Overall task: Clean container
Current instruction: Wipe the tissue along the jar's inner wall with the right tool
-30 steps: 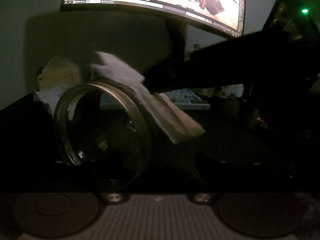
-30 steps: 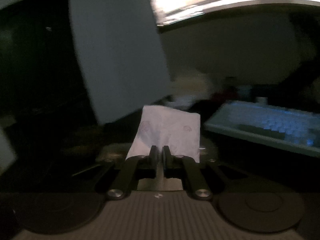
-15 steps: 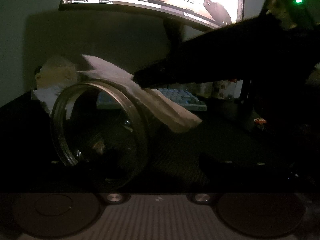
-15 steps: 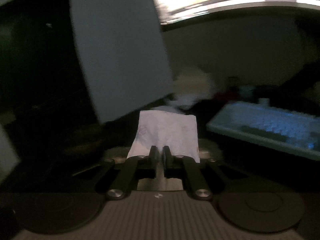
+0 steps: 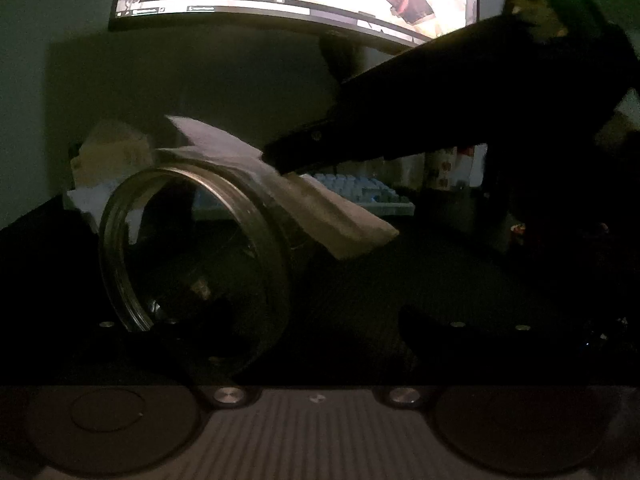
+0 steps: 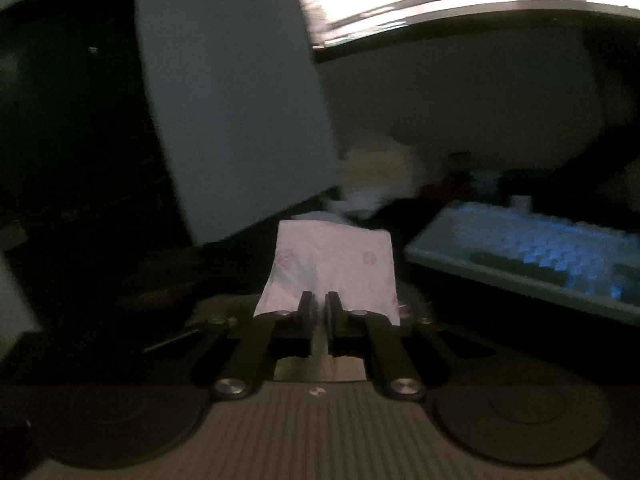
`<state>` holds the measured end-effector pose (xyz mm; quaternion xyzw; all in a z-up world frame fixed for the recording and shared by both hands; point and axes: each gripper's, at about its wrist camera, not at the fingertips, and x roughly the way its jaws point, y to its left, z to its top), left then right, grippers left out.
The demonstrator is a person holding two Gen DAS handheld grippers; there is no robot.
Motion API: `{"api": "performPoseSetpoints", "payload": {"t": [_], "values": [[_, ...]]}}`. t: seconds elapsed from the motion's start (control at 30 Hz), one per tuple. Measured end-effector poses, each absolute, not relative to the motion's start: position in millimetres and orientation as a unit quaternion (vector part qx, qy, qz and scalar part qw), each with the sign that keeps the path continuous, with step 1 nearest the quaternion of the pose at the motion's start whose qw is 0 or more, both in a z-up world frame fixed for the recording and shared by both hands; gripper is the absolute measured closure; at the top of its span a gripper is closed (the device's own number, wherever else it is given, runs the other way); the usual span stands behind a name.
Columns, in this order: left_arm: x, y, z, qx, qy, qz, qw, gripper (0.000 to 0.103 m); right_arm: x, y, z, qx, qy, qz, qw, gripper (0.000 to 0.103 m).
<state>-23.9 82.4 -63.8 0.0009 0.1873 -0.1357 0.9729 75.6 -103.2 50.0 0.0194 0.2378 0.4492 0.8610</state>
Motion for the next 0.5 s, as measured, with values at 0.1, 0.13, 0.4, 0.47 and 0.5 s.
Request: {"api": "performPoseSetpoints", "payload": {"t": [0.1,0.13,0.4,0.47,0.5], "values": [[-23.4,81.8,-63.8,0.001,0.187,-0.137,0.973,0.014,66.4,-98.9,52.2,0.001,0.229,0.441,0.868,0.094],[-23.6,81.7,-63.9,0.002,0.187,-0.137,0.973,0.014,60.8,-96.8,53.7,-0.005,0.223,0.453,0.863,0.094],[-26.1,81.9,-63.6,0.001,0.187,-0.139,0.972,0.014,63.9,-99.5,53.0,0.000,0.224,0.459,0.860,0.094],[-26.4,81.8,-63.3,0.002,0.187,-0.140,0.972,0.014,67.9,-101.5,52.2,0.001,0.227,0.441,0.869,0.094],[-26.6,81.7,-63.1,0.002,0.187,-0.140,0.972,0.014,65.6,-101.9,52.5,0.002,0.227,0.445,0.867,0.094]]}}
